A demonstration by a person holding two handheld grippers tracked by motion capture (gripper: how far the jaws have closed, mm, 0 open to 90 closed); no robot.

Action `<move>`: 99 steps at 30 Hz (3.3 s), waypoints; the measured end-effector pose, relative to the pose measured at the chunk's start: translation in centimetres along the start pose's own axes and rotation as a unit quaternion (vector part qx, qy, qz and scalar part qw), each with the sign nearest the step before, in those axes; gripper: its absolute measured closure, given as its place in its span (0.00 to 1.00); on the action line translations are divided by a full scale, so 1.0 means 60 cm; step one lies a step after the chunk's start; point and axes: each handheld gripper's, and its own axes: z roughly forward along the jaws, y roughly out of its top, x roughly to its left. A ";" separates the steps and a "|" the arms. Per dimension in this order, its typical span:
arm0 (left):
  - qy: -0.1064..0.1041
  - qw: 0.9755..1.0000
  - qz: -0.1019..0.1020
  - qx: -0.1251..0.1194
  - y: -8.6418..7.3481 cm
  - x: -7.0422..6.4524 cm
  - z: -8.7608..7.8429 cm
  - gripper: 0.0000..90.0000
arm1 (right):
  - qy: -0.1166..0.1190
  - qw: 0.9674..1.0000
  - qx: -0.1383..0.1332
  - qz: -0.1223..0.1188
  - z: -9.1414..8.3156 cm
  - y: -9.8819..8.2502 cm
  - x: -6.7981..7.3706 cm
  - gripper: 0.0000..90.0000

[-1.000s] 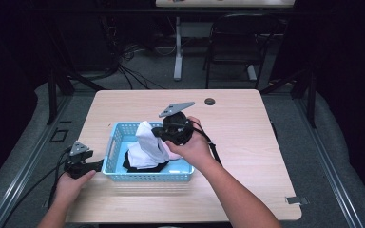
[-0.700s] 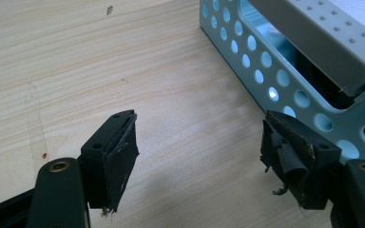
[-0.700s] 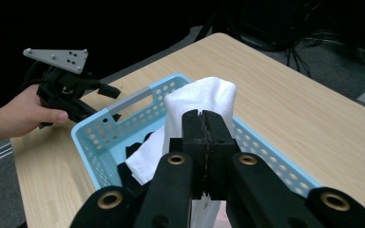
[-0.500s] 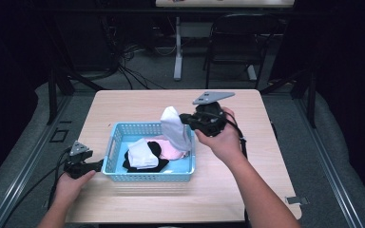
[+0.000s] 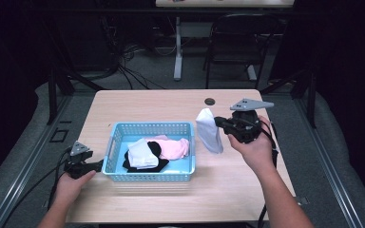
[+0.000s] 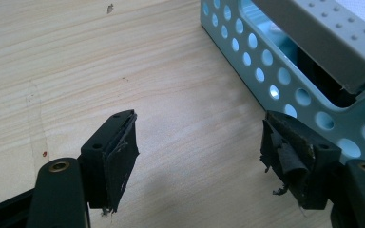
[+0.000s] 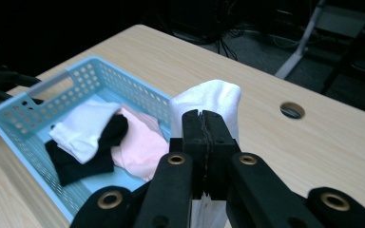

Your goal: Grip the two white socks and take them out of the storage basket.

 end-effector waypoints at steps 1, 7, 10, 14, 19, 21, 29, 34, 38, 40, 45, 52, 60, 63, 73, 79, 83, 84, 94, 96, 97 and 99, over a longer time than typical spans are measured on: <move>0.000 1.000 0.000 0.000 0.000 0.000 0.000 0.31 | -0.003 1.000 0.000 0.006 0.000 -0.008 -0.004 0.99; 0.000 1.000 0.000 0.001 0.000 -0.001 0.001 0.31 | 0.008 0.999 0.008 0.043 0.008 -0.052 -0.021 1.00; 0.000 1.000 0.000 0.002 0.000 -0.001 0.002 0.31 | 0.014 0.999 0.013 0.047 0.014 -0.063 -0.019 0.99; 0.001 1.000 0.001 0.002 0.000 -0.001 0.002 0.31 | 0.012 0.998 0.023 0.055 0.024 -0.076 -0.026 1.00; 0.001 1.000 0.002 0.002 0.000 -0.001 0.001 0.31 | -0.013 0.995 0.050 0.084 0.050 -0.120 -0.063 0.99; 0.000 1.000 0.002 0.002 0.000 -0.001 0.001 0.31 | -0.034 0.993 0.058 0.095 0.058 -0.137 -0.080 0.99; 0.002 1.000 0.001 0.003 0.000 -0.001 0.002 0.31 | -0.079 0.985 0.085 0.126 0.065 -0.183 -0.125 0.99; 0.002 1.000 0.002 0.003 -0.001 -0.001 0.002 0.31 | -0.098 0.983 0.088 0.130 0.061 -0.194 -0.136 0.99; 0.002 1.000 0.003 0.003 -0.001 -0.001 0.002 0.31 | -0.124 0.980 0.090 0.130 0.059 -0.198 -0.142 0.92; 0.002 1.000 0.001 0.002 -0.001 -0.001 0.002 0.31 | -0.119 0.981 0.088 0.128 0.056 -0.194 -0.139 0.87; 0.002 1.000 0.001 0.002 -0.001 -0.001 0.002 0.31 | -0.111 0.985 0.085 0.105 0.062 -0.179 -0.120 0.85; 0.002 1.000 0.003 0.003 -0.001 -0.001 0.002 0.31 | -0.078 0.991 0.082 0.069 0.080 -0.144 -0.079 0.84; 0.000 1.000 0.000 0.002 -0.001 -0.001 0.002 0.31 | -0.030 0.995 0.083 0.041 0.120 -0.116 -0.032 0.84; 0.000 1.000 0.000 0.002 0.000 -0.001 0.002 0.31 | -0.009 0.995 0.093 0.028 0.140 -0.106 -0.010 0.84; -0.002 1.000 0.000 0.001 0.000 0.000 0.001 0.31 | 0.072 0.991 0.106 -0.027 0.213 -0.080 0.077 0.81; -0.002 1.000 0.000 0.000 0.000 0.001 0.000 0.31 | 0.097 0.988 0.114 -0.047 0.239 -0.070 0.110 0.79; -0.003 1.000 0.000 -0.001 0.000 0.001 0.000 0.31 | 0.114 0.985 0.119 -0.055 0.255 -0.066 0.125 0.77; -0.003 1.000 0.000 -0.001 0.000 0.001 0.000 0.31 | 0.114 0.985 0.119 -0.055 0.255 -0.066 0.125 0.77; -0.004 1.000 -0.001 -0.004 0.001 0.001 -0.001 0.31 | 0.158 0.975 0.137 -0.077 0.301 -0.056 0.179 0.71; -0.005 1.000 -0.001 -0.005 0.001 0.001 -0.001 0.31 | 0.162 0.973 0.141 -0.081 0.304 -0.055 0.183 0.70; -0.004 1.000 -0.001 -0.005 0.001 0.001 -0.001 0.31 | 0.166 0.972 0.144 -0.084 0.307 -0.054 0.187 0.70; -0.005 1.000 -0.001 -0.005 0.001 0.002 -0.001 0.31 | 0.171 0.970 0.147 -0.090 0.312 -0.053 0.196 0.69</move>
